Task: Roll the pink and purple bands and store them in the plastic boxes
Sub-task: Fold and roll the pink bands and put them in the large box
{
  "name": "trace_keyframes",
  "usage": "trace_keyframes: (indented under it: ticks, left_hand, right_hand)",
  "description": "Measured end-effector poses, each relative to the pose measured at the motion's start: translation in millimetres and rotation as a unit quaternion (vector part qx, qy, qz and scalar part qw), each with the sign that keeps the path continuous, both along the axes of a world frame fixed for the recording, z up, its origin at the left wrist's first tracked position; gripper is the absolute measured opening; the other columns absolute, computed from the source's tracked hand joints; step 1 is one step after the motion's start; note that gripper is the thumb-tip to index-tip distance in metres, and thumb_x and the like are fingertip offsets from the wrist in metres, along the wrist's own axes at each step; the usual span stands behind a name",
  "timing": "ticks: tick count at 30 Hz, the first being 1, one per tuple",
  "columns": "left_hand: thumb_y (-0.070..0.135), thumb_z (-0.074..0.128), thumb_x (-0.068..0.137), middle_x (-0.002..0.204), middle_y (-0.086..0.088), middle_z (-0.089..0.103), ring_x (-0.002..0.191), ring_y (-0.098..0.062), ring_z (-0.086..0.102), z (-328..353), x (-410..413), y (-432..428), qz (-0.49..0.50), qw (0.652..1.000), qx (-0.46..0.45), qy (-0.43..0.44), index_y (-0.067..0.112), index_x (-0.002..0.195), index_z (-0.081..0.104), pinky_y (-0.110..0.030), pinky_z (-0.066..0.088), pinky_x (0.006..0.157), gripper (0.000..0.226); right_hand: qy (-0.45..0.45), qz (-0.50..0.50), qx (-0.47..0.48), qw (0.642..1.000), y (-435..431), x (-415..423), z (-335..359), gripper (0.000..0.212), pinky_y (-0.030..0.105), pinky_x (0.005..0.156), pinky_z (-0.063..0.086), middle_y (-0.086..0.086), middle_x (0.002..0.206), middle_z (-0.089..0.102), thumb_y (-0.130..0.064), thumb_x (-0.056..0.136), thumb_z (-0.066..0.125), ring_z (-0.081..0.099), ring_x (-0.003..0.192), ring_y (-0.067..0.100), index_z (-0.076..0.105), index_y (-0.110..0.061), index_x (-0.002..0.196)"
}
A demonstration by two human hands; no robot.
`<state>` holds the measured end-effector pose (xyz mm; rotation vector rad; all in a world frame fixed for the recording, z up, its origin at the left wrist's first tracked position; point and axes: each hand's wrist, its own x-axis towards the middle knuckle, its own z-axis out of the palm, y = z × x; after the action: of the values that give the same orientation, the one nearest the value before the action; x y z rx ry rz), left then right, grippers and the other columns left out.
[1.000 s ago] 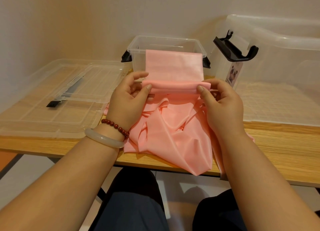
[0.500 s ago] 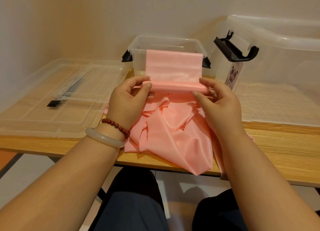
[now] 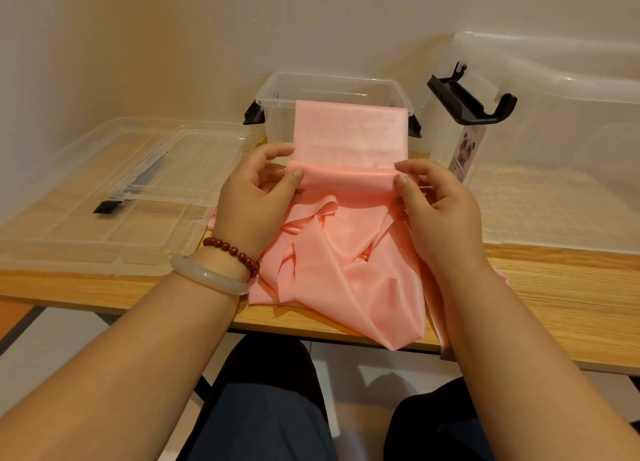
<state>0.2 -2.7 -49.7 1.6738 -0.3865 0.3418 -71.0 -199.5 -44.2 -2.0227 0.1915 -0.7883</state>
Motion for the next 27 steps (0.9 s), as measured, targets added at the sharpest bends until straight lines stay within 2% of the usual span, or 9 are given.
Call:
trace_keyframes:
  ticks: [4, 7, 10, 13, 16, 18, 20, 23, 27]
  left_hand:
    - [0.014, 0.065, 0.091, 0.105, 0.001, 0.067, 0.091, -0.011, 0.068, -0.7, 0.3, -0.1, -0.008, 1.0, -0.005, -0.006, 0.024, 0.108, 0.066, -0.018, 0.056, 0.073, 0.019]
    - [0.014, 0.068, 0.088, 0.112, 0.009, 0.062, 0.101, -0.002, 0.062, 0.0, 2.0, 0.0, 0.0, 0.999, 0.02, -0.039, 0.025, 0.106, 0.067, -0.014, 0.052, 0.083, 0.021]
    - [0.013, 0.069, 0.087, 0.115, 0.012, 0.059, 0.101, 0.0, 0.06, 0.4, 0.8, 1.1, -0.013, 0.999, 0.032, -0.04, 0.025, 0.11, 0.065, -0.013, 0.05, 0.083, 0.026]
    - [0.014, 0.067, 0.089, 0.114, 0.005, 0.064, 0.099, -0.009, 0.064, -0.1, 0.2, 1.5, -0.015, 0.999, 0.037, -0.03, 0.031, 0.112, 0.063, -0.021, 0.054, 0.083, 0.03]
    - [0.013, 0.065, 0.09, 0.108, 0.003, 0.063, 0.09, -0.015, 0.068, 0.8, -0.1, -0.6, -0.021, 1.0, 0.004, -0.001, 0.031, 0.114, 0.06, -0.022, 0.057, 0.074, 0.03]
    - [0.012, 0.065, 0.091, 0.102, 0.004, 0.061, 0.078, -0.012, 0.07, 1.4, -1.0, -1.9, -0.025, 1.0, -0.01, 0.011, 0.027, 0.114, 0.058, -0.022, 0.057, 0.069, 0.029]
    - [0.012, 0.065, 0.091, 0.099, 0.005, 0.062, 0.073, -0.01, 0.07, 1.9, -1.9, -1.9, -0.027, 0.999, -0.014, 0.015, 0.027, 0.111, 0.059, -0.025, 0.058, 0.068, 0.026]
    - [0.014, 0.064, 0.091, 0.101, 0.004, 0.065, 0.078, -0.008, 0.07, 2.2, -2.8, -1.3, -0.024, 1.0, -0.005, 0.009, 0.024, 0.107, 0.062, -0.019, 0.056, 0.068, 0.019]
    - [0.016, 0.066, 0.089, 0.104, 0.001, 0.067, 0.089, -0.014, 0.069, 1.1, -2.8, 0.4, -0.02, 1.0, 0.007, 0.003, 0.029, 0.102, 0.065, -0.024, 0.057, 0.075, 0.018]
  right_hand:
    - [0.028, 0.015, -0.02, 0.999, -0.6, -0.3, -0.8, 0.037, 0.014, 0.085, 0.048, -0.007, 0.123, 0.057, -0.021, 0.089, 0.069, 0.056, 0.096, -0.002, 0.059, -0.036, 0.121]
    - [0.009, -0.004, -0.03, 1.0, -1.8, -0.1, -0.8, 0.025, 0.005, 0.079, 0.041, -0.006, 0.116, 0.06, -0.02, 0.091, 0.066, 0.054, 0.093, -0.001, 0.064, -0.033, 0.112]
    - [-0.005, -0.012, -0.039, 0.999, -2.4, 0.9, -1.0, 0.016, -0.002, 0.075, 0.036, -0.006, 0.11, 0.056, -0.021, 0.089, 0.068, 0.052, 0.09, -0.001, 0.065, -0.033, 0.1]
    - [-0.006, -0.015, -0.048, 0.999, -2.8, 1.8, -1.5, 0.017, 0.003, 0.075, 0.041, -0.005, 0.111, 0.059, -0.022, 0.09, 0.067, 0.053, 0.089, -0.001, 0.065, -0.029, 0.105]
    - [-0.01, -0.013, 0.0, 1.0, -1.1, 1.3, -1.9, 0.027, 0.027, 0.079, 0.055, -0.009, 0.11, 0.062, -0.027, 0.09, 0.067, 0.06, 0.09, 0.002, 0.056, -0.04, 0.111]
    - [-0.016, -0.017, 0.005, 1.0, 0.1, 0.1, -1.4, 0.027, 0.037, 0.079, 0.057, -0.012, 0.104, 0.062, -0.027, 0.091, 0.066, 0.061, 0.09, 0.005, 0.054, -0.044, 0.108]
    - [-0.018, -0.012, -0.003, 1.0, 0.7, -1.1, -0.8, 0.022, 0.037, 0.08, 0.055, -0.018, 0.098, 0.06, -0.026, 0.092, 0.063, 0.06, 0.09, 0.006, 0.056, -0.043, 0.105]
    - [-0.019, -0.008, -0.014, 1.0, 0.1, -1.2, -0.7, 0.016, 0.034, 0.082, 0.054, -0.021, 0.097, 0.06, -0.027, 0.094, 0.062, 0.059, 0.093, 0.007, 0.061, -0.04, 0.103]
    - [-0.024, -0.016, -0.016, 0.999, -3.0, 1.5, -2.3, 0.014, 0.031, 0.091, 0.052, -0.013, 0.111, 0.057, -0.025, 0.091, 0.066, 0.055, 0.097, -0.001, 0.066, -0.032, 0.103]
